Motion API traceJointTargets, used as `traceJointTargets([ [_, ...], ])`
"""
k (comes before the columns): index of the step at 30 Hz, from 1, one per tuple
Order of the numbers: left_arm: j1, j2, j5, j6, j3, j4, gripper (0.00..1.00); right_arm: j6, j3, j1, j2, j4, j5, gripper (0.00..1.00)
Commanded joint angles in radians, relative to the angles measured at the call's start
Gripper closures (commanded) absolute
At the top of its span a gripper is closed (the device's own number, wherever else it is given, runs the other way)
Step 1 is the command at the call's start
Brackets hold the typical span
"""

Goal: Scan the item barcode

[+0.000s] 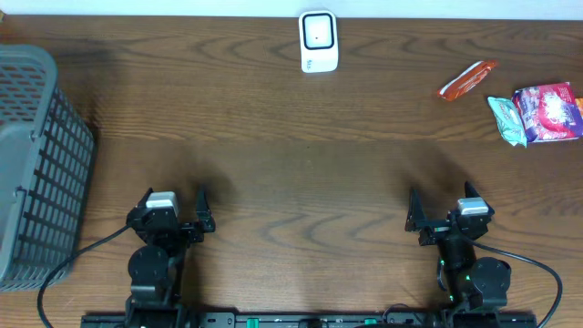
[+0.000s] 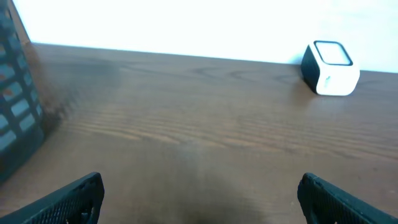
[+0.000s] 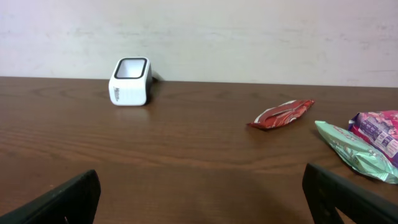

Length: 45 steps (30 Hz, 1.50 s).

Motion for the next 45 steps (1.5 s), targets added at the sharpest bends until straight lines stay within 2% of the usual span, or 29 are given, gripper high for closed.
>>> traceJointTargets([
  [1,0.006,-0.045,0.006,0.047,-0.016,-0.047,0.01,0.014,-0.002,-0.005,-0.007,-0.005,0.008,0.01],
  [6,0.006,-0.103,0.005,0.081,-0.016,-0.045,0.01,0.014,-0.002,-0.005,-0.006,-0.005,0.008,0.01],
  [19,0.07,-0.102,0.006,0.088,-0.016,-0.047,0.01,0.014,-0.002,-0.005,-0.006,-0.005,0.008,0.01],
  [26,0.115,-0.102,0.006,0.02,-0.016,-0.048,0.01,0.014,-0.002,-0.005,-0.006,-0.005,0.008,0.01],
  [45,0.115,-0.102,0.024,0.02,-0.016,-0.047,0.01,0.014,-0.002,-0.005,-0.006,-0.005,0.008,0.01],
])
